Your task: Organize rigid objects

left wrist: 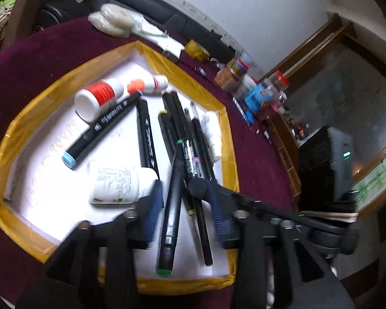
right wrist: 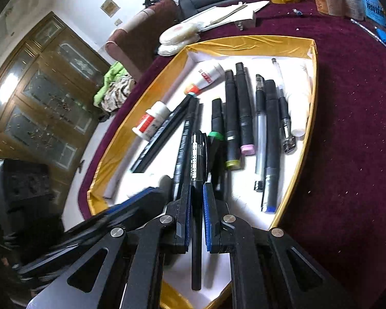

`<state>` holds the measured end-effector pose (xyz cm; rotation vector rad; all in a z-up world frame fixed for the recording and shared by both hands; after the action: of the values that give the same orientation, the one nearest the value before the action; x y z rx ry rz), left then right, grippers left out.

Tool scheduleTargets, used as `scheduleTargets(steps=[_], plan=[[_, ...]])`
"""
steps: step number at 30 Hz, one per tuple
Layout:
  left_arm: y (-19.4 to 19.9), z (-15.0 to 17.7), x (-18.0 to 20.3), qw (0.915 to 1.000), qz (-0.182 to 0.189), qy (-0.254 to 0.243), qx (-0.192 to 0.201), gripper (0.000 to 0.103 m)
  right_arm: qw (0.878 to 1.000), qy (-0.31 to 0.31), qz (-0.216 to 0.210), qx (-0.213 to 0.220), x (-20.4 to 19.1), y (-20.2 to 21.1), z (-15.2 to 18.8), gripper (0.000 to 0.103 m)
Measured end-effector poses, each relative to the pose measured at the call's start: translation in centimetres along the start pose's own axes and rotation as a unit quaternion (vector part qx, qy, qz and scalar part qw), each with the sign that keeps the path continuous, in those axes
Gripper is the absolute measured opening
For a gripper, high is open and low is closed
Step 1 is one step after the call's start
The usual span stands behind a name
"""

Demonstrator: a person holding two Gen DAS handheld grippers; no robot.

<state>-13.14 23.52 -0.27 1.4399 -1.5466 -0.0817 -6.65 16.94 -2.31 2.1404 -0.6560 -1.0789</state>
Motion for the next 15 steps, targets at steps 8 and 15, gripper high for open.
scheduleTargets(steps=[8, 15], plan=[[3.6, -1.4, -1.2, 0.9982, -0.013, 0.003, 0.059, 0.059, 0.998, 0.009, 0.062, 0.006, 0.2, -0.3, -1.6, 0.009], [4.7, -1.7, -1.2, 0.9960, -0.035, -0.007, 0.082, 0.066, 0.999, 0.032, 0.017, -0.012, -1.3, -0.1, -0.5, 0.010]])
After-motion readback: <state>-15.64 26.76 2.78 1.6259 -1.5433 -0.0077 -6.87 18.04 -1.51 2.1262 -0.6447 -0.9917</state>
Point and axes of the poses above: each gripper's, at about its wrist camera, not at the fingertips, and y roughly against the way its jaws point, x to its right, z to its underside, the point moved 6 cm from there along -y, roughly the way its jaws point, and after that the axes turned 2 degrees about -z, right-handed, at the moved point
